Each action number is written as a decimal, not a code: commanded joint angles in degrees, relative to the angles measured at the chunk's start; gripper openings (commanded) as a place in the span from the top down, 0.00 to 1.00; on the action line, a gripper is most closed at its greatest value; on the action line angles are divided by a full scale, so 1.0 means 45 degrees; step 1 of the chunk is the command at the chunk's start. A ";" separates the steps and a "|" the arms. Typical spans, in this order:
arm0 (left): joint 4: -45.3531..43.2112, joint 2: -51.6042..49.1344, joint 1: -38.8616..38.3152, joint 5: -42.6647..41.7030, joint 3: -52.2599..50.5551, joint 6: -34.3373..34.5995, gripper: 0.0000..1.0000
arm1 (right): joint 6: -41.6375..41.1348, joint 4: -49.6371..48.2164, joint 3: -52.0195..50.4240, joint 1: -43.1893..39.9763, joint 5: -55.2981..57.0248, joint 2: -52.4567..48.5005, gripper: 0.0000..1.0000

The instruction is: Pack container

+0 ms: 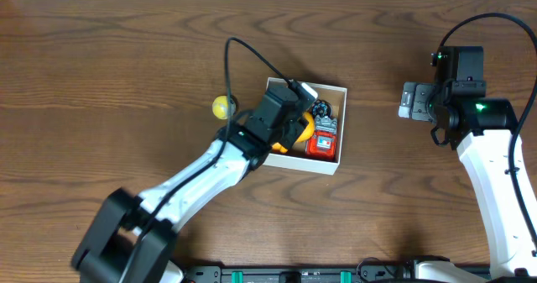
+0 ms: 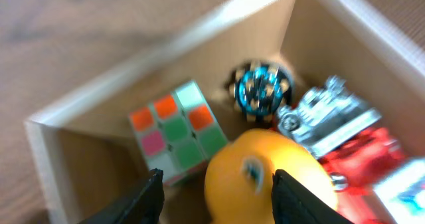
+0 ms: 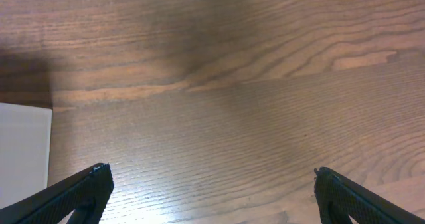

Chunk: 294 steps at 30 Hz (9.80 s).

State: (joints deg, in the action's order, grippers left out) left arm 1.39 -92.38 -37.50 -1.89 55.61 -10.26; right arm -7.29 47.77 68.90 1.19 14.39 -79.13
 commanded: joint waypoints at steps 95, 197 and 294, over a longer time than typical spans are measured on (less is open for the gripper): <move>0.1690 0.0199 0.4799 0.1273 -0.0223 0.2778 0.10 | -0.0223 -0.0005 0.0141 -0.0107 0.0083 0.0024 0.01; -0.4095 -0.0457 0.0588 -0.4347 -0.0219 0.1049 0.24 | -0.0223 -0.0005 0.0141 -0.0107 0.0083 0.0024 0.01; 0.1360 0.3045 0.5770 0.3332 -0.0223 0.2691 0.02 | -0.0189 0.0257 -0.3997 0.0991 -0.0670 1.5722 0.01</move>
State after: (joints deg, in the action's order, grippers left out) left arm 7.51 -79.29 -11.73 12.45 54.74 1.52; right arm -7.29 51.07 57.36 7.57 13.08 -8.97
